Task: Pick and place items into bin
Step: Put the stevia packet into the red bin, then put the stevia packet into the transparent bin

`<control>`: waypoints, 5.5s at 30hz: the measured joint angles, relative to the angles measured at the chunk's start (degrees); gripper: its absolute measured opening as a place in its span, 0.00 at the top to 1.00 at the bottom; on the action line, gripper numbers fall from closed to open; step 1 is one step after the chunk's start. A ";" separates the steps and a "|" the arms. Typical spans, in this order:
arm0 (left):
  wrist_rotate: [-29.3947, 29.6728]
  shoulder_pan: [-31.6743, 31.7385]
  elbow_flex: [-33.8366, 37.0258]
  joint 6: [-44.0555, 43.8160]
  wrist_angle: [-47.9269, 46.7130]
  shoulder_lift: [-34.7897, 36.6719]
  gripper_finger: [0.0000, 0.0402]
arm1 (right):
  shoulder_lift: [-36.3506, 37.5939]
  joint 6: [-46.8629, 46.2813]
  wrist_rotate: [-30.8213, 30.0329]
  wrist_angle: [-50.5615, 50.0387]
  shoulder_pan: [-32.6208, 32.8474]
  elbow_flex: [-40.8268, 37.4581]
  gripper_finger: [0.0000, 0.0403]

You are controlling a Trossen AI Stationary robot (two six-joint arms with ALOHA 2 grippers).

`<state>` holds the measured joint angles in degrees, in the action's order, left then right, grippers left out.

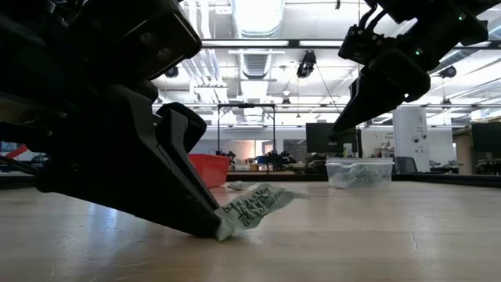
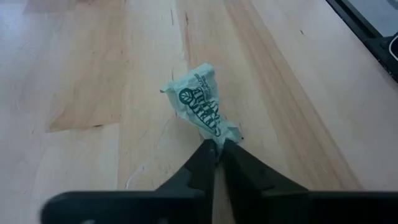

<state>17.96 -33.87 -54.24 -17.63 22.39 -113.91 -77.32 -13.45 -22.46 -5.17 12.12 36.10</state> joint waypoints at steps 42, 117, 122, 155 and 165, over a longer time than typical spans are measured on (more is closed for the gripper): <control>29.50 7.90 1.29 5.83 -45.26 26.84 1.00 | 0.00 0.16 -0.03 1.58 -0.02 0.00 0.80; 12.44 -1.49 1.40 7.52 -46.93 35.92 0.77 | -21.05 11.94 2.99 30.86 -4.46 2.42 0.46; 12.47 -1.51 1.40 7.50 -46.93 36.20 0.77 | -25.76 11.86 3.00 27.83 -8.27 7.18 0.41; 12.85 -1.51 2.19 7.49 -45.58 36.28 0.77 | -33.36 7.01 16.53 20.98 -13.90 13.79 0.29; 12.84 -1.51 3.10 7.45 -45.15 36.28 0.77 | -35.30 7.86 16.75 15.19 -13.84 16.83 0.38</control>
<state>30.80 -35.38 -51.14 -10.17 -22.76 -77.62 -112.62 -5.60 -5.72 10.02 -1.72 52.93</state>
